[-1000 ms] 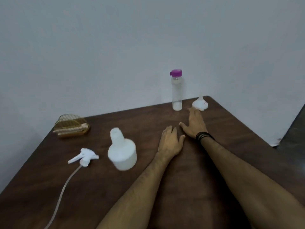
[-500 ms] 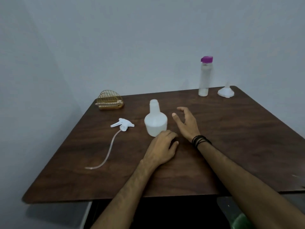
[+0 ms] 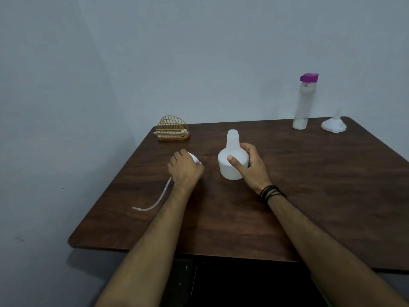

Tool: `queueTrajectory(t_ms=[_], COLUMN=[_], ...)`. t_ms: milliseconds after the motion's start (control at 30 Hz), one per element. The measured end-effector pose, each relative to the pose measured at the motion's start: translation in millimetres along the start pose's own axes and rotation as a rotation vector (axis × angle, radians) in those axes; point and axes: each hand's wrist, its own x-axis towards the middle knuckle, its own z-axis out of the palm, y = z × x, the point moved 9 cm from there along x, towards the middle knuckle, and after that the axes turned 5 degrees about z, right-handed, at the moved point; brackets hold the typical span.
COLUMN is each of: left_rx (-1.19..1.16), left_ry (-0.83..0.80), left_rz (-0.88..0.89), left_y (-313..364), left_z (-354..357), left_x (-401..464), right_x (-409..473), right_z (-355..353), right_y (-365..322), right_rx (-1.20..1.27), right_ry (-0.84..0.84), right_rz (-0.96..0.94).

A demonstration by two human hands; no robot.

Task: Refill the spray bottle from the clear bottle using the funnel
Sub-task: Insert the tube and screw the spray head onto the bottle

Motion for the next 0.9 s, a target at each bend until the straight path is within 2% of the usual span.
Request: queueTrajectory(t_ms=[67, 200, 333, 500, 633, 767, 900], left_rx=[-0.034, -0.038, -0.168, -0.487, -0.765, -1.182, -1.508], left_ry=[-0.078, -0.069, -0.063, 0.135, 0.188, 0.170, 0.115], left_rz=[-0.024, 0.020, 0.030, 0.067, -0.013, -0.052, -0.082], left_y=[-4, -4, 0, 24, 36, 58, 87], left_z=[11, 18, 10, -57, -104, -132, -152], left_x=[9, 16, 26, 53, 74, 85, 85], right_x=[0, 1, -1, -22, -41, -42, -30], right_z=[0, -1, -5, -29, -2, 54, 55], right_y=[2, 2, 2, -29, -73, -106, -129], right_rx=[0.002, 0.011, 0.038, 0.003, -0.049, -0.221, -0.160], right_ry=[-0.005, 0.001, 0.052, 0.315, 0.211, 0.016, 0.071], right_rz=[-0.001, -0.013, -0.023, -0.274, -0.458, -0.452, -0.427])
